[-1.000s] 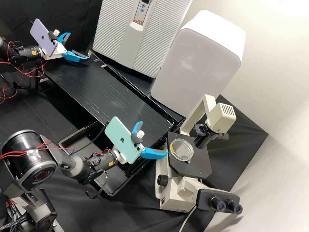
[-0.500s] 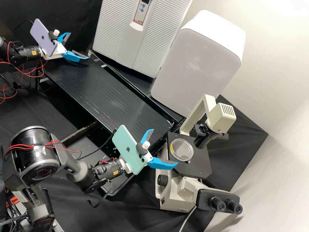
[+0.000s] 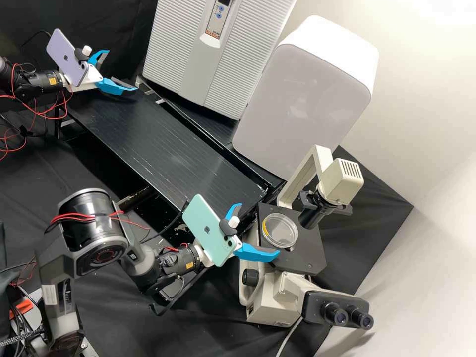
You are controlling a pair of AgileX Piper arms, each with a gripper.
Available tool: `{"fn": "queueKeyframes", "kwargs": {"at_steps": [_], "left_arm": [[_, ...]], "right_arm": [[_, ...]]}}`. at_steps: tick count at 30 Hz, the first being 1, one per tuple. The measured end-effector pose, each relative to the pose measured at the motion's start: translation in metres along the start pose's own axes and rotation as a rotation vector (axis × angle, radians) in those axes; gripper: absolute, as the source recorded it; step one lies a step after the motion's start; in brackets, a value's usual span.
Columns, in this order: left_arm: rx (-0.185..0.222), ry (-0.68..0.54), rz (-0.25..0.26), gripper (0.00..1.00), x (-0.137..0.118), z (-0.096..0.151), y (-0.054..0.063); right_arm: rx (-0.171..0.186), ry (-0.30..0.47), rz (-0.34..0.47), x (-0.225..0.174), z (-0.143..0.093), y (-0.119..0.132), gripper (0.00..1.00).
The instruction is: Place the petri dish on the bench
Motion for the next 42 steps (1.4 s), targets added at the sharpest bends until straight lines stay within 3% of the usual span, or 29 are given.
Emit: {"fn": "queueKeyframes", "kwargs": {"at_steps": [8, 22, 31, 42], "left_arm": [[0.000, 0.000, 0.000, 1.00, 0.000, 0.000, 0.000], [0.000, 0.000, 0.000, 1.00, 0.000, 0.000, 0.000], [0.000, 0.000, 0.000, 1.00, 0.000, 0.000, 0.000], [0.000, 0.000, 0.000, 1.00, 0.000, 0.000, 0.000]], "right_arm": [[-0.001, -0.032, 0.035, 0.006, 0.014, 0.004, 1.00], [-0.004, -0.041, 0.040, 0.010, 0.018, 0.006, 1.00], [-0.018, -0.006, 0.096, 0.005, 0.004, 0.026, 1.00], [0.003, 0.052, 0.199, -0.003, -0.013, 0.054, 1.00]]}}
